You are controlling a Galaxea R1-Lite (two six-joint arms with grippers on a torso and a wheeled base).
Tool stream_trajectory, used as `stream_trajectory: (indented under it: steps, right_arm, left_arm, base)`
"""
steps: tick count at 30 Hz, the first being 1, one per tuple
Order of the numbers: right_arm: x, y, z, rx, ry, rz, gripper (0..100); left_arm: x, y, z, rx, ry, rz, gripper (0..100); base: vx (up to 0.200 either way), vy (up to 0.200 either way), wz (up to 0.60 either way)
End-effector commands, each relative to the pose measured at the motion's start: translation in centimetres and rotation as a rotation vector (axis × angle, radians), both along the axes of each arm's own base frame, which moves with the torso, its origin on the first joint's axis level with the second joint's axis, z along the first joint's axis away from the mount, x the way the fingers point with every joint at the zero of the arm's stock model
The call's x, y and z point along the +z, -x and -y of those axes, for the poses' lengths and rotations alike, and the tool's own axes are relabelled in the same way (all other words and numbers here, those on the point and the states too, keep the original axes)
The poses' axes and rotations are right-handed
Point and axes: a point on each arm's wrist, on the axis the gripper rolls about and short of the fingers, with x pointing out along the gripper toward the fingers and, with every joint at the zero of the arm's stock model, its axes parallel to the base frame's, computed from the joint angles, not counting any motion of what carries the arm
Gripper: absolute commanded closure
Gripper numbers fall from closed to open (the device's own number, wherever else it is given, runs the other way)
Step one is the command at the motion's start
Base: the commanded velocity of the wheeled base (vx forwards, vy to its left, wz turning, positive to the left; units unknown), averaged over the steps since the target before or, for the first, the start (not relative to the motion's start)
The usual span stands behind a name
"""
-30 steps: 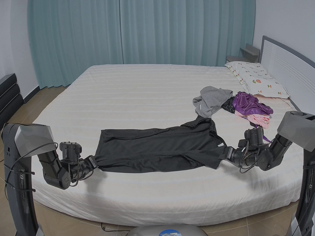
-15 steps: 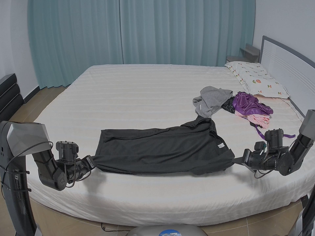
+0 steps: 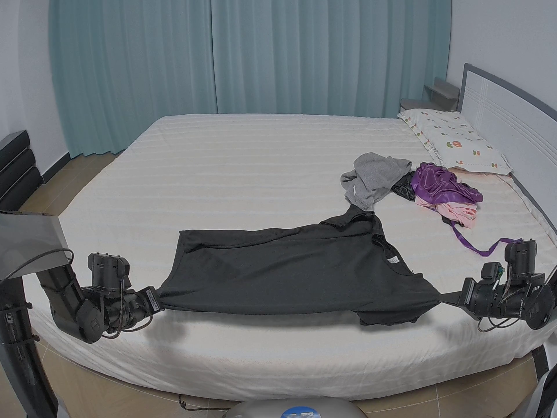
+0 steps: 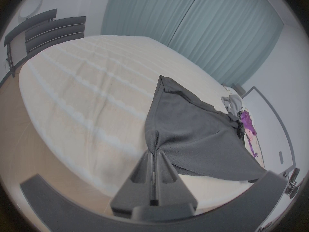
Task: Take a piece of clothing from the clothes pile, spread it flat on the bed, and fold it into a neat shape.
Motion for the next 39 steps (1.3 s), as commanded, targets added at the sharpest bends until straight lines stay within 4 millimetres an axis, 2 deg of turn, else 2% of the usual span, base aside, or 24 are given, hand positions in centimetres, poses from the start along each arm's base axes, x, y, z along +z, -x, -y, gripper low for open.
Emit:
stream_trajectory:
  steps: [1, 7, 10, 14, 16, 21, 22, 23, 32, 39]
  right_arm:
    - [0.6, 1.8, 0.3, -0.012, 0.008, 0.011, 100]
    - [-0.8, 2.8, 0.5, 0.023, 0.058, -0.039, 100]
    - [-1.4, 2.5, 0.7, 0.016, 0.055, -0.07, 100]
    - [-3.1, 1.6, 0.8, 0.038, 0.073, -0.123, 100]
    - [-4.9, 0.7, 0.7, 0.065, 0.099, -0.165, 100]
    - [-6.4, -1.3, 0.7, 0.063, 0.137, -0.18, 100]
    - [-6.9, -2.2, 0.5, 0.063, 0.15, -0.175, 100]
    - [-7.1, -2.7, 0.3, 0.068, 0.152, -0.175, 0]
    - [-8.3, -5.6, -0.8, 0.096, 0.153, -0.115, 0]
    - [-8.7, -5.9, -1.1, 0.102, 0.155, -0.122, 0]
  left_arm:
    - [1.5, 1.5, 0.1, -0.028, -0.022, -0.009, 100]
    - [1.1, 2.8, 0.1, -0.088, -0.083, -0.075, 100]
    - [0.8, 2.9, 0.4, -0.099, -0.085, -0.091, 100]
    - [0.5, 2.9, 0.6, -0.11, -0.085, -0.109, 100]
    - [-0.1, 3.0, 0.9, -0.122, -0.084, -0.134, 100]
    - [-0.6, 2.7, 0.9, -0.125, -0.084, -0.149, 100]
    - [-0.8, 2.6, 1.0, -0.127, -0.081, -0.15, 100]
    - [-0.9, 2.6, 1.0, -0.128, -0.081, -0.154, 100]
    - [-1.1, 2.4, 1.2, -0.127, -0.075, -0.156, 100]
    - [-0.9, 2.4, 1.1, -0.126, -0.075, -0.151, 100]
  base:
    - [0.0, 0.0, 0.0]
    - [0.0, 0.0, 0.0]
    - [0.0, 0.0, 0.0]
    - [0.0, 0.0, 0.0]
    - [0.0, 0.0, 0.0]
    - [0.0, 0.0, 0.0]
    - [0.0, 0.0, 0.0]
    - [0.0, 0.0, 0.0]
    - [0.0, 0.0, 0.0]
    - [0.0, 0.0, 0.0]
